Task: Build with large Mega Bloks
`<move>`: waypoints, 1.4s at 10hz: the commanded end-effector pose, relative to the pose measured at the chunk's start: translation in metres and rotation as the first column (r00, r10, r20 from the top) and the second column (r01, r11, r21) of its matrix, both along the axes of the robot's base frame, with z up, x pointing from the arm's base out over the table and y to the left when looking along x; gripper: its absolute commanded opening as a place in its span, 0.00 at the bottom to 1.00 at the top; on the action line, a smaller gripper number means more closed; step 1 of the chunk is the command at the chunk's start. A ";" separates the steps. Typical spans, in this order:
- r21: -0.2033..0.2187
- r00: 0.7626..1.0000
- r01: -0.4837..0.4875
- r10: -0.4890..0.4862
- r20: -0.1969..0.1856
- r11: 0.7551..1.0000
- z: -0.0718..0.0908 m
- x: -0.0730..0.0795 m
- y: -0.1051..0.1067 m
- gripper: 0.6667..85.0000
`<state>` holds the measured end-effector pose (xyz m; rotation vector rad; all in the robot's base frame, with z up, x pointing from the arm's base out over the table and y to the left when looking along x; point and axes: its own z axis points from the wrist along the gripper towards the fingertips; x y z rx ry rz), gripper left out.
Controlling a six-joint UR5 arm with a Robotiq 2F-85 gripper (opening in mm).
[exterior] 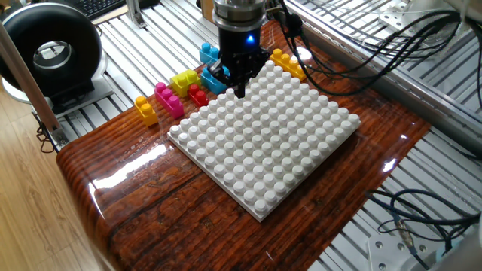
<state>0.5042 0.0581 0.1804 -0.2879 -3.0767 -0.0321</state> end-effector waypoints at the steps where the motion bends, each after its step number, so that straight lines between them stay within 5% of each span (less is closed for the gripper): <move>1: 0.026 1.000 -0.003 0.003 0.008 1.000 -0.002 -0.001 -0.002 0.00; 7: 0.049 0.999 -0.045 0.044 0.015 0.998 -0.004 0.004 -0.013 0.00; 14: 0.086 0.999 -0.037 0.034 0.037 0.996 0.003 0.019 0.007 0.00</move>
